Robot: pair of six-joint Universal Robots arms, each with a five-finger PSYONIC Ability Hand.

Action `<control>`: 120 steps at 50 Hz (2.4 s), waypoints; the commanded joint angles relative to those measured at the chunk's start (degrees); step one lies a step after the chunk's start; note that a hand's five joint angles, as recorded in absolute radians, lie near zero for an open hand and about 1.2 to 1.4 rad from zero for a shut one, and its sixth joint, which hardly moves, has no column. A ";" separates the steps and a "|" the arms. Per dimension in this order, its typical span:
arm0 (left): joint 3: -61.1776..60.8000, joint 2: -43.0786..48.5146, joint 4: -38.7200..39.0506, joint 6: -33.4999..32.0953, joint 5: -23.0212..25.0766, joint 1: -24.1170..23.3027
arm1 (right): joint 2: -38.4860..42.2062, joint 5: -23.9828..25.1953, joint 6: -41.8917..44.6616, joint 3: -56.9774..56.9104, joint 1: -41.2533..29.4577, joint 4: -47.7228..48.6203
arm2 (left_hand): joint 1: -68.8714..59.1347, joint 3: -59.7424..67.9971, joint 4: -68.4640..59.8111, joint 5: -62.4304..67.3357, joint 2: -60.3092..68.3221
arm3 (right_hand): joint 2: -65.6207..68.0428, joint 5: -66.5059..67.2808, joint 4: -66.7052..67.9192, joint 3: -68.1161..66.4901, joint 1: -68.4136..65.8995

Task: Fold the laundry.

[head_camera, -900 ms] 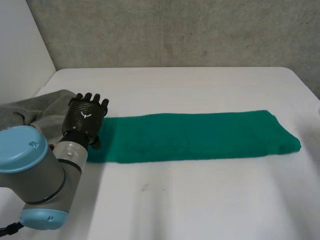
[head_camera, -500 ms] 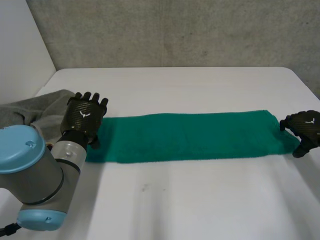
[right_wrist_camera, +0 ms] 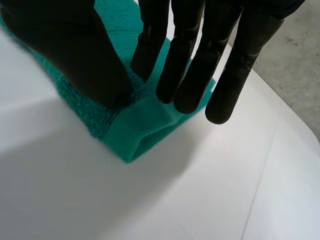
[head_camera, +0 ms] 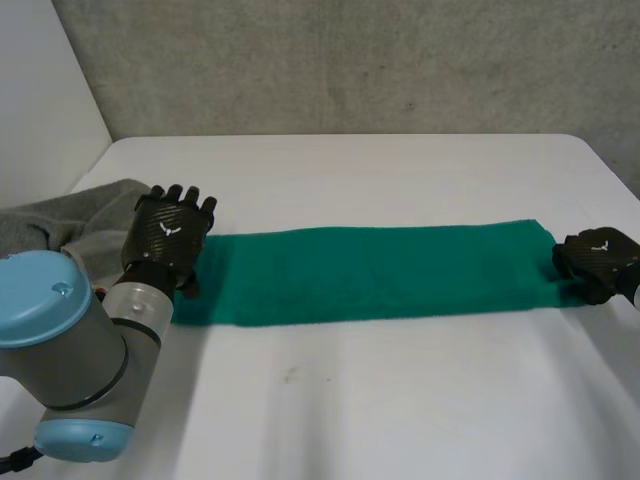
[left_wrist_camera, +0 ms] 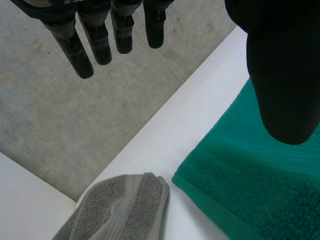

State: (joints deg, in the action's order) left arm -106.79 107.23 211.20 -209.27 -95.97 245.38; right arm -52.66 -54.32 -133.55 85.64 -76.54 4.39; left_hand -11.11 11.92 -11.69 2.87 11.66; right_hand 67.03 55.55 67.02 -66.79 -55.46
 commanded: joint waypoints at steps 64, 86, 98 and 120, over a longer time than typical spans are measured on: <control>-0.35 -1.76 -1.14 0.09 0.43 -0.25 | -2.34 -15.61 -14.35 -14.46 -48.02 0.45 | 1.11 -1.92 1.69 -2.87 -1.66 | -57.03 -55.55 -57.02 56.79 45.46; 21.26 12.21 -12.02 7.98 6.50 -13.96 | -9.32 -16.95 -19.47 12.00 -20.76 0.96 | 1.11 -1.92 1.69 -2.87 -1.66 | -27.72 -26.24 -27.71 27.48 16.16; 20.66 9.42 -16.17 15.73 6.33 -11.68 | -9.74 -20.47 -17.27 7.09 -20.32 3.35 | 1.11 -1.92 1.69 -2.87 -1.66 | 12.97 14.45 12.98 -13.21 -24.54; 16.96 1.67 -15.82 15.82 -0.71 -4.91 | 2.39 -22.40 -10.41 -15.33 -55.03 -3.07 | 1.11 -1.92 1.69 -2.87 -1.66 | -47.94 -46.46 -47.93 47.70 36.38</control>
State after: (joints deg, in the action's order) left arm -91.12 108.26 195.06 -193.42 -96.60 240.45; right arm -53.52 -74.99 -145.59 71.28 -129.56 1.12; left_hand -11.11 11.92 -11.69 2.87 11.66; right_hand 59.94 50.16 60.30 -60.31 -49.23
